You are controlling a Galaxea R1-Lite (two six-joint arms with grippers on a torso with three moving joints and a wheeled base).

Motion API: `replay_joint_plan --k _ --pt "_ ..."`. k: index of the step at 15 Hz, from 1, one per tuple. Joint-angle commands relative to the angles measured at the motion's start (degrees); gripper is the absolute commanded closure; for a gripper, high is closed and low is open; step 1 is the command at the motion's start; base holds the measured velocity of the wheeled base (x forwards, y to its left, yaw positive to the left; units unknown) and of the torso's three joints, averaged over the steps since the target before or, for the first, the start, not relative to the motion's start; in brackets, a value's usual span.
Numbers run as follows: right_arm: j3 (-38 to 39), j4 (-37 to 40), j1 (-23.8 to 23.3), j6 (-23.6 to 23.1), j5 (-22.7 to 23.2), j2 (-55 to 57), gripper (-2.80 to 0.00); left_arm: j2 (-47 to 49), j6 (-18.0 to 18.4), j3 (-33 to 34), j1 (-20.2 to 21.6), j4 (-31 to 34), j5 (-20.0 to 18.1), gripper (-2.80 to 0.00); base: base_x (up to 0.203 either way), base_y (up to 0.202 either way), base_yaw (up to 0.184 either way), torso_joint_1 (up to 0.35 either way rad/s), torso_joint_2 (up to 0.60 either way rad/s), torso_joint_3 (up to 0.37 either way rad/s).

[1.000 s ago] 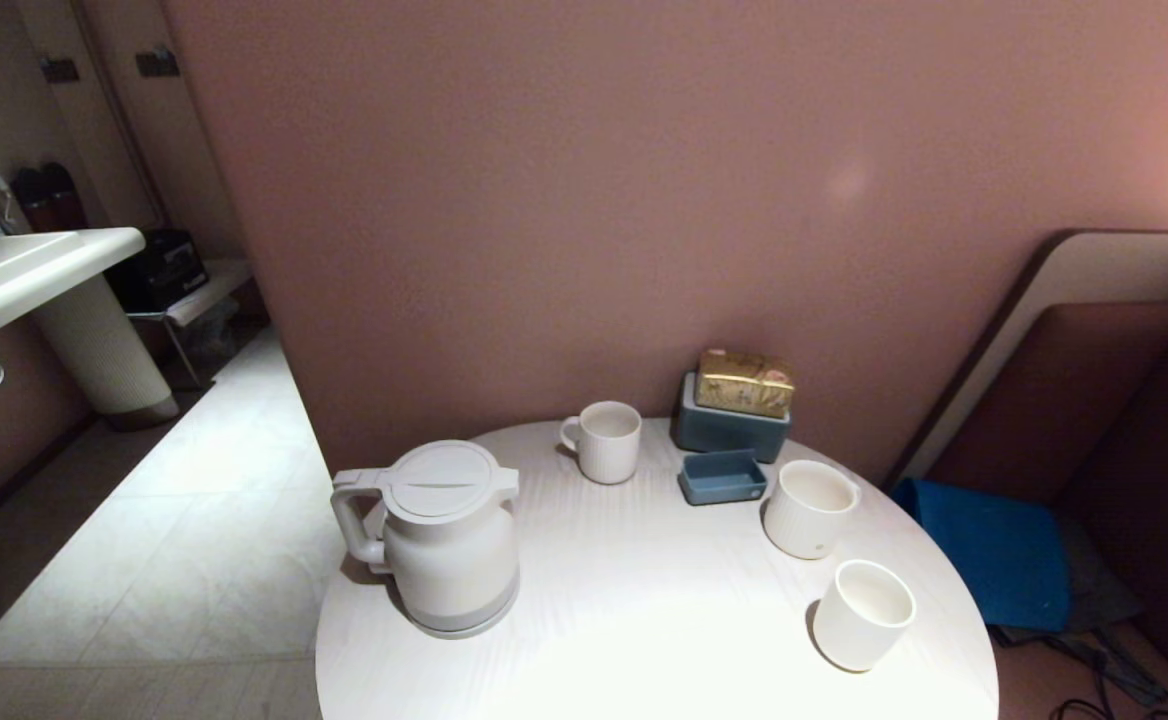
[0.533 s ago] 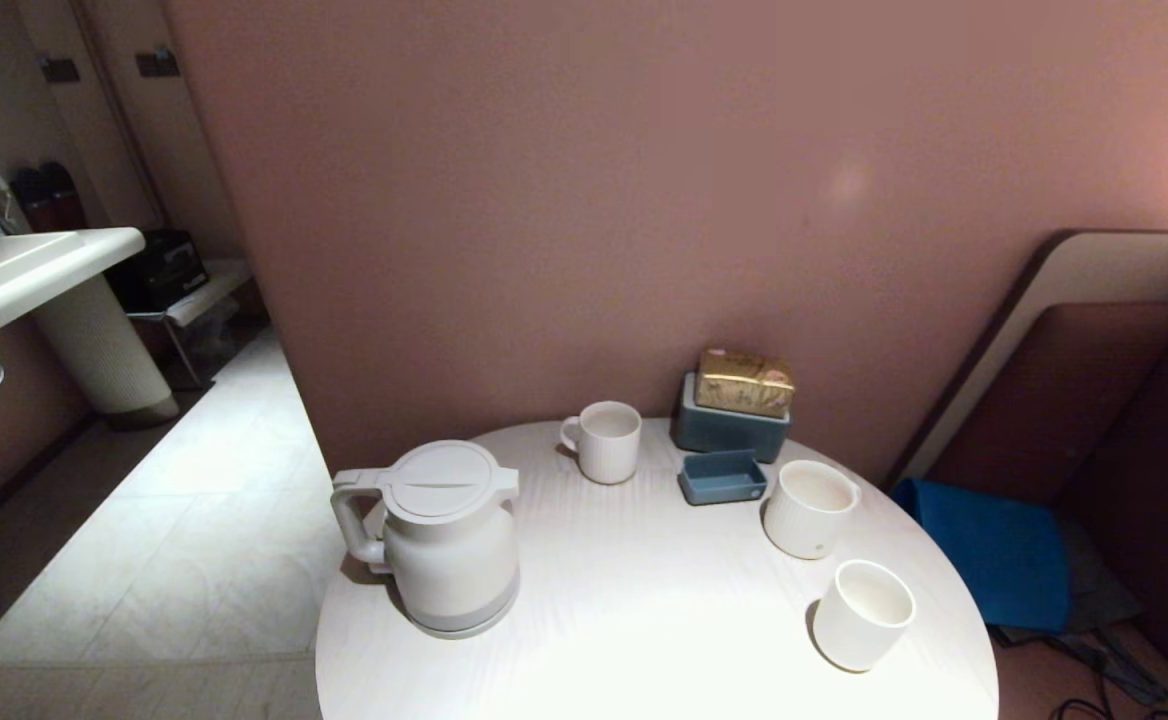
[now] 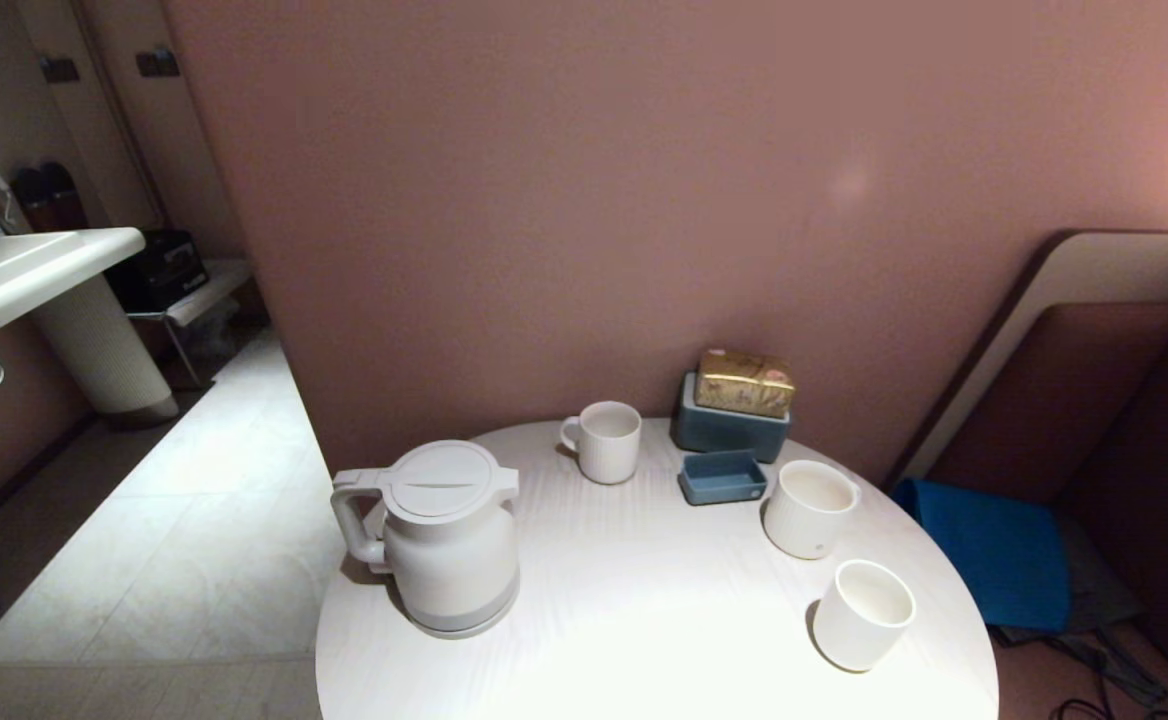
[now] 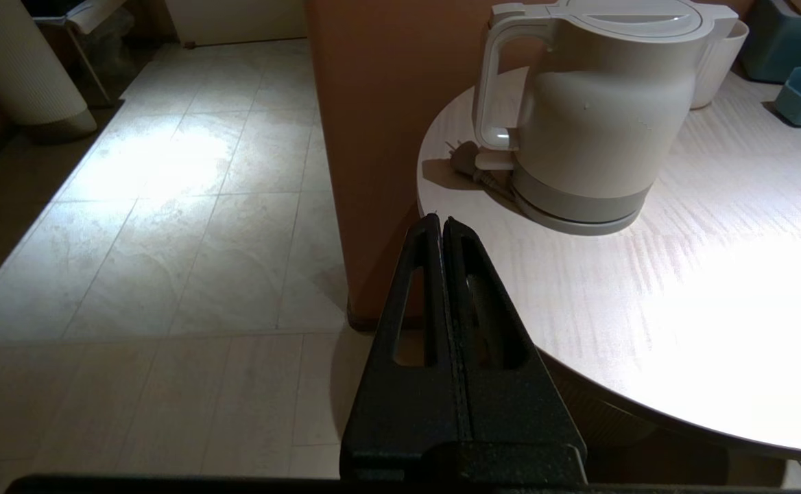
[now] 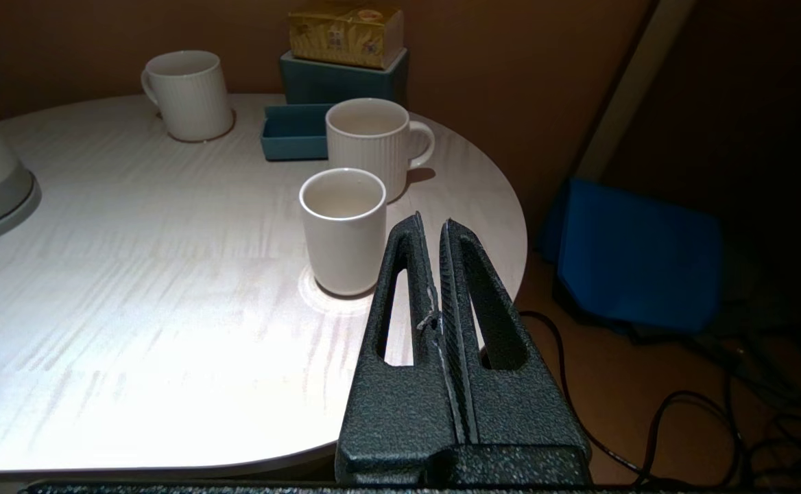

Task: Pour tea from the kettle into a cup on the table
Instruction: Pick up the kettle

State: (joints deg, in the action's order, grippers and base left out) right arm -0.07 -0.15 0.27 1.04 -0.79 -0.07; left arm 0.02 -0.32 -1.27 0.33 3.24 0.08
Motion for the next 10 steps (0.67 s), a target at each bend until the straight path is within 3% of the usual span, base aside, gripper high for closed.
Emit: replay_joint_plan --k 1,4,7,10 --pt "0.0 0.0 0.0 0.0 0.0 0.1 0.00 0.0 0.0 -0.1 0.0 0.0 0.0 0.00 0.000 0.000 0.000 0.000 0.00 0.000" --pt "0.1 0.0 0.0 0.0 0.0 0.1 0.00 0.0 0.7 -0.1 0.0 0.0 0.0 0.00 0.000 0.000 0.000 0.000 0.00 0.000" --pt "0.1 0.0 0.0 0.0 0.0 0.1 0.00 0.0 6.3 0.0 0.0 0.0 -1.1 0.00 0.000 0.000 0.000 0.000 0.00 0.000" --pt "0.1 0.0 0.0 0.0 0.0 0.1 0.00 0.0 6.7 0.1 0.0 0.0 -1.7 0.00 0.000 0.000 0.000 0.000 0.00 0.000"
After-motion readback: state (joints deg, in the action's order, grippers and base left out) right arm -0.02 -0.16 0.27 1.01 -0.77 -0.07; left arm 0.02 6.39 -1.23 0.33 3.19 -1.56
